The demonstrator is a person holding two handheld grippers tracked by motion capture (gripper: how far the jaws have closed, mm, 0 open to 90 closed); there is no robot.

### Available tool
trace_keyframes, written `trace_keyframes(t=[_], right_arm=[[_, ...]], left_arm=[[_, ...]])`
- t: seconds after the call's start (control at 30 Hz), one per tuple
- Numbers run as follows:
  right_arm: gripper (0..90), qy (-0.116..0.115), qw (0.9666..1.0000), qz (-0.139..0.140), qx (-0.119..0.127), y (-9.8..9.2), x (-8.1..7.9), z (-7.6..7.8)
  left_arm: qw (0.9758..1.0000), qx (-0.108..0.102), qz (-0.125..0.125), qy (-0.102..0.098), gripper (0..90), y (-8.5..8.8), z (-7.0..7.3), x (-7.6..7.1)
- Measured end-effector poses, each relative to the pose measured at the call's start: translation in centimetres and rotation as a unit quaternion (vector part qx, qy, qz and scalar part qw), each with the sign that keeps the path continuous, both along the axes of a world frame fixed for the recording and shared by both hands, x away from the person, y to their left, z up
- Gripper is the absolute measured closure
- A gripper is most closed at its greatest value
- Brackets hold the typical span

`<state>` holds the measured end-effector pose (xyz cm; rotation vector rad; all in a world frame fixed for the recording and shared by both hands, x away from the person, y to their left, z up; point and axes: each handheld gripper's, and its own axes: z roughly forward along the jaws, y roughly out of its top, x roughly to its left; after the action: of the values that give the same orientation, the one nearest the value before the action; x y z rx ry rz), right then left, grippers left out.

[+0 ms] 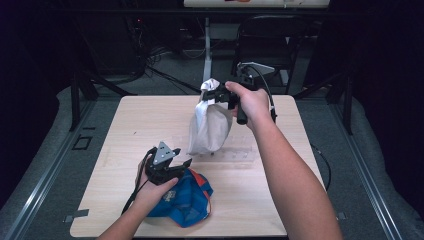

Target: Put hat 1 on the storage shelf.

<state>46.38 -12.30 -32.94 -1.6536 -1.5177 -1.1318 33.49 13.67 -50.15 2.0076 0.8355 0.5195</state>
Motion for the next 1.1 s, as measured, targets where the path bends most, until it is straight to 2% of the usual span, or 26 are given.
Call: trace_keyframes(t=[0.13, 0.23, 0.27, 0.3, 0.5, 0.73, 0.8, 0.9, 0.93, 0.97, 1.03, 1.07, 1.1], right_arm=[[81.1, 0.0, 1.0, 0.0, 0.002, 0.0, -0.1, -0.1], [81.1, 0.0, 1.0, 0.0, 0.004, -0.1, -0.2, -0.2], [81.1, 0.0, 1.0, 0.0, 0.004, -0.1, -0.2, -0.2], [81.1, 0.0, 1.0, 0.001, 0.004, -0.1, -0.3, -0.2], [81.1, 0.0, 1.0, 0.004, 0.003, -0.1, -0.5, -0.2], [81.1, -0.002, 0.9999, 0.009, 0.006, 0.1, -0.7, -0.3], [81.2, -0.002, 0.9999, 0.013, 0.006, 0.2, -0.8, -0.3], [81.2, -0.005, 0.9998, 0.019, 0.006, 0.6, -1.1, -0.3], [81.2, -0.005, 0.9998, 0.019, 0.006, 0.6, -1.1, -0.3], [81.3, -0.005, 0.9997, 0.023, 0.005, 0.7, -1.2, -0.3], [81.2, -0.006, 0.9997, 0.024, 0.006, 0.7, -1.3, -0.3], [81.2, -0.005, 0.9997, 0.023, 0.007, 0.7, -1.4, -0.4], [81.3, -0.005, 0.9997, 0.025, 0.005, 0.7, -1.4, -0.4]], left_arm=[[1.0, 0.008, 0.0, -0.002, 46.3, -1.0, -0.3, 0.4], [0.9997, 0.024, 0.008, -0.001, 51.0, -1.7, -0.9, 1.0], [0.9997, 0.024, 0.008, -0.001, 53.1, -1.7, -0.9, 1.0], [0.9993, 0.034, 0.013, -0.006, 55.5, -1.8, -1.1, 1.2], [0.9988, 0.04, 0.02, -0.02, 69.1, -1.8, -1.1, 1.5], [0.9974, 0.061, 0.015, -0.037, 75.9, -1.8, -1.1, 1.3], [0.9976, 0.056, 0.014, -0.038, 77.0, -1.6, -1.1, 1.3], [0.9992, 0.028, 0.014, -0.026, 77.5, -0.9, -1.1, 1.6], [0.9992, 0.028, 0.014, -0.026, 77.6, -0.9, -1.1, 1.6], [0.9997, 0.008, 0.013, -0.017, 77.5, -0.5, -1.2, 1.7], [0.9998, -0.007, 0.014, -0.012, 77.5, -0.1, -1.3, 1.8], [0.9998, -0.007, 0.014, -0.012, 77.5, -0.1, -1.3, 1.8], [0.9997, -0.02, 0.014, -0.009, 77.5, 0.2, -1.4, 1.9]])
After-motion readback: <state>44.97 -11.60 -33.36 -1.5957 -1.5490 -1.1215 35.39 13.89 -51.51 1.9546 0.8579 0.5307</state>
